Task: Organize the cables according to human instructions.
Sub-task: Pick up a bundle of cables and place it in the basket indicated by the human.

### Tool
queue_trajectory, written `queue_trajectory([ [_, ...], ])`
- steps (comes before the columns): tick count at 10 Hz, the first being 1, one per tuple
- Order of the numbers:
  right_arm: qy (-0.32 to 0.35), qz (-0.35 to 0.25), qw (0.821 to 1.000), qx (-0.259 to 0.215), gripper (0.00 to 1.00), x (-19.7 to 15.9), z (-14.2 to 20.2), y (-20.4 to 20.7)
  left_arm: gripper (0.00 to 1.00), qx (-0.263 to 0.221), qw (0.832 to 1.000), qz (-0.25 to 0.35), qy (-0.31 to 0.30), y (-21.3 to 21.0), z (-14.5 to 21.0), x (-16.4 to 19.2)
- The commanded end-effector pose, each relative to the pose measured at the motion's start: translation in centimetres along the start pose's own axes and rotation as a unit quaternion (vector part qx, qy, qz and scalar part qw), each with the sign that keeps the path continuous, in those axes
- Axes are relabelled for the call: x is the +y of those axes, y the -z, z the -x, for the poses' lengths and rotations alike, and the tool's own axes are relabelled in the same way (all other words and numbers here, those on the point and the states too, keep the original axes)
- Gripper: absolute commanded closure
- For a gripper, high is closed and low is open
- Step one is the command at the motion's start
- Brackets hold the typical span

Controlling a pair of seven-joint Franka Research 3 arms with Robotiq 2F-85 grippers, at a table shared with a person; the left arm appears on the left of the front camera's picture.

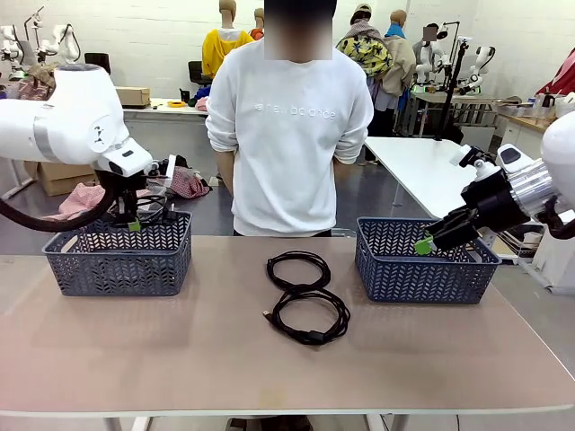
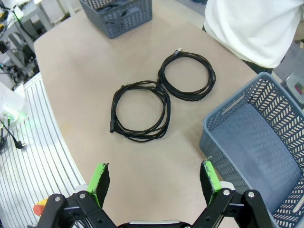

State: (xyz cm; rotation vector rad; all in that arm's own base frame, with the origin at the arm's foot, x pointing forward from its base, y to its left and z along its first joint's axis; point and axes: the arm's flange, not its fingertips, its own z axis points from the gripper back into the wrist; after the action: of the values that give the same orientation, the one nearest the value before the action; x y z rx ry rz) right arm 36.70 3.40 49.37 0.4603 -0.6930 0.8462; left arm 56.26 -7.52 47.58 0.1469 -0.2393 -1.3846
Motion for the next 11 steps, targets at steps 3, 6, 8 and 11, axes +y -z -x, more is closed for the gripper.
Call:
queue_trajectory([
  [3, -0.008, -0.008, 1.0, -0.015, 0.0, -0.3, 0.0, 0.2, 1.0, 0.008, 1.0, -0.006, -0.029, 1.8, 0.5, 0.9],
  [6, -0.008, -0.008, 1.0, -0.015, 0.0, -0.3, 0.0, 0.2, 1.0, 0.008, 0.999, -0.008, -0.037, 2.3, 0.5, 1.3],
  [8, -0.008, -0.008, 1.0, -0.015, 0.0, -0.3, 0.0, 0.2, 0.66, 0.005, 0.999, -0.005, -0.044, 2.6, 0.5, 1.4],
  [11, -0.008, -0.008, 1.0, -0.015, 0.0, -0.3, 0.0, 0.2, 0.42, 0.004, 0.999, -0.003, -0.047, 2.4, 0.7, 1.4],
])
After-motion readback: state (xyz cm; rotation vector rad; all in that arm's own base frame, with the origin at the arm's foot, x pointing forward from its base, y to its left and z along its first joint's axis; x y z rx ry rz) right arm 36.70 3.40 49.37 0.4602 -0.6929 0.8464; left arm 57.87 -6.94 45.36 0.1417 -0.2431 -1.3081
